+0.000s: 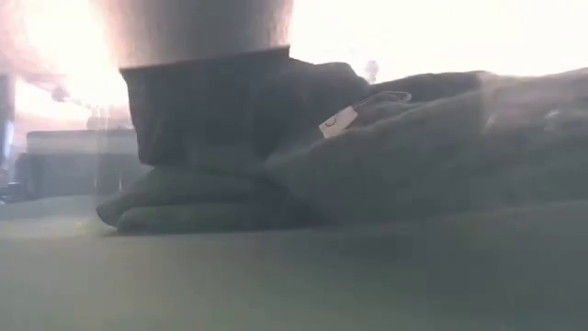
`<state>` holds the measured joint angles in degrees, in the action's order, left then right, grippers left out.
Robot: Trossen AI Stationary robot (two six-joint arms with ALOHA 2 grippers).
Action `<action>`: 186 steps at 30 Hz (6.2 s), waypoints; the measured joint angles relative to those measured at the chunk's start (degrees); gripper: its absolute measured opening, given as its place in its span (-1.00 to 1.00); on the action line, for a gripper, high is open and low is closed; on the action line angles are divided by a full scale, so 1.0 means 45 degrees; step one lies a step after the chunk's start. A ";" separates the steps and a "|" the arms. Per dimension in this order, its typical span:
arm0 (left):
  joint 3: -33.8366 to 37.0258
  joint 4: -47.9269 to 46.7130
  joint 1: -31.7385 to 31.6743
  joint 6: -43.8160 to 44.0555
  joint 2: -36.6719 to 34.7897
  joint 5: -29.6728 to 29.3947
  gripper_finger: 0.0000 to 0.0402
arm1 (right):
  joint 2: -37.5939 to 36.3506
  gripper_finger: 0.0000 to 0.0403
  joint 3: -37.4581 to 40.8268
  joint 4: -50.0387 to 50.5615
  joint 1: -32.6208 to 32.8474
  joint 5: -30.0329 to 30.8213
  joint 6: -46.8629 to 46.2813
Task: Sort clothes
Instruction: Put the black shirt into the transparent laundry bin, then put the white shorts into the blue laundry bin
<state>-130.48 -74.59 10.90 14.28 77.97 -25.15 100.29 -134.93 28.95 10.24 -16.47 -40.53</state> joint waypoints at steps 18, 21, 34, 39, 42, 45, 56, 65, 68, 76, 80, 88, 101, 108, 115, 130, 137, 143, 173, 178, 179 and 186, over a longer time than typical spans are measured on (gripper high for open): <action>0.0000 0.0004 0.0000 -0.0394 0.0141 -0.0004 -1.00 | 0.0019 -0.94 0.0000 0.7246 0.0000 0.0449 -0.0087; 0.0000 0.0000 0.0000 -0.0396 0.0141 0.0000 -1.00 | 0.0019 -0.94 0.0013 0.8610 0.0000 0.0971 -0.0087; 0.0000 0.0000 0.0000 -0.0734 0.0151 0.0000 -1.00 | 0.1192 -0.94 0.0029 1.3445 0.0000 0.1334 0.0135; 0.0000 0.0000 0.0000 -0.0899 0.0153 -0.0002 -1.00 | 0.1703 -0.94 0.0049 1.3377 0.0097 0.1336 0.0999; 0.0000 -0.0005 0.0000 -0.1023 0.0155 -0.0088 -1.00 | 0.1851 -0.94 0.0049 1.3546 0.0225 0.1341 0.1701; 0.0000 -0.0005 0.0000 -0.1033 0.0155 -0.0329 -1.00 | 0.2047 -0.94 0.0049 1.3549 0.0357 0.1345 0.2397; 0.0032 -0.0014 0.0000 -0.1399 0.0155 -0.0523 -1.00 | 0.2497 -0.94 0.0049 1.3571 0.0641 0.1350 0.4256; 0.0126 -0.0005 0.0000 -0.1404 0.0209 -0.0661 -1.00 | 0.2492 -0.82 0.0049 1.3571 0.0701 0.1359 0.4579; 0.0126 -0.0005 -0.0002 -0.1511 0.0268 -0.0661 -1.00 | 0.2492 -0.64 0.0049 1.3571 0.0699 0.1360 0.4575; 0.0126 -0.0008 -0.0002 -0.1832 0.0427 -0.0661 -1.00 | 0.2455 -0.11 0.0049 1.3566 0.0699 0.1355 0.4364; 0.0126 -0.0008 0.0000 -0.2033 0.0417 -0.0665 -1.00 | 0.2343 0.05 0.0044 1.3570 0.0699 0.1329 0.3963; 0.0107 -0.0012 -0.0044 -0.2219 0.0398 -0.0854 -1.00 | 0.1836 0.18 0.0015 1.3581 0.0724 0.1238 0.3380; 0.0102 -0.0015 -0.0049 -0.2409 0.0365 -0.0965 -1.00 | 0.0445 0.07 -0.0015 1.2930 0.0890 0.2046 0.2457; 0.0107 0.0034 -0.0049 -0.2366 0.0452 -0.0962 -1.00 | -0.0626 0.04 -0.0015 1.2731 0.0505 0.5551 0.3293; 0.0097 0.0618 -0.0049 -0.2657 0.0437 -0.0968 -1.00 | -0.1671 0.04 -0.0015 1.2847 -0.0957 0.7788 0.5169; 0.0098 0.2083 -0.0058 -0.3882 0.0886 -0.1676 -1.00 | -0.2443 0.04 0.0024 1.1342 -0.5751 0.6497 1.1220; 0.0102 0.2844 -0.0058 -0.4401 0.1273 -0.2539 -1.00 | -0.2387 0.04 0.0221 1.1004 -0.7553 0.4162 1.2926; 0.0102 0.3519 -0.0068 -0.4376 0.1350 -0.3317 -1.00 | -0.2515 0.04 0.1346 1.0474 -0.9447 0.1433 1.4122; 0.0102 0.4303 -0.1511 -0.4055 0.1321 -0.3337 -1.00 | -0.6484 0.04 1.7186 0.1683 -1.3958 0.1355 1.3011; 0.0102 0.4303 -0.1511 -0.4051 0.1321 -0.3337 -1.00 | -0.6769 0.04 1.9228 -0.0320 -1.3954 0.1345 1.2819; 0.0102 0.4299 -0.1511 -0.4051 0.1321 -0.3337 -1.00 | -0.6778 0.04 1.9534 -0.0558 -1.3954 0.1341 1.2813; 0.0102 0.4297 -0.1511 -0.4051 0.1321 -0.3337 -1.00 | -0.6636 0.04 2.1179 -0.2532 -1.3954 0.1240 1.3017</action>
<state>-130.02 -55.25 4.10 -3.95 83.92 -40.16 70.43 -39.63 17.55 -52.56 -10.89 18.04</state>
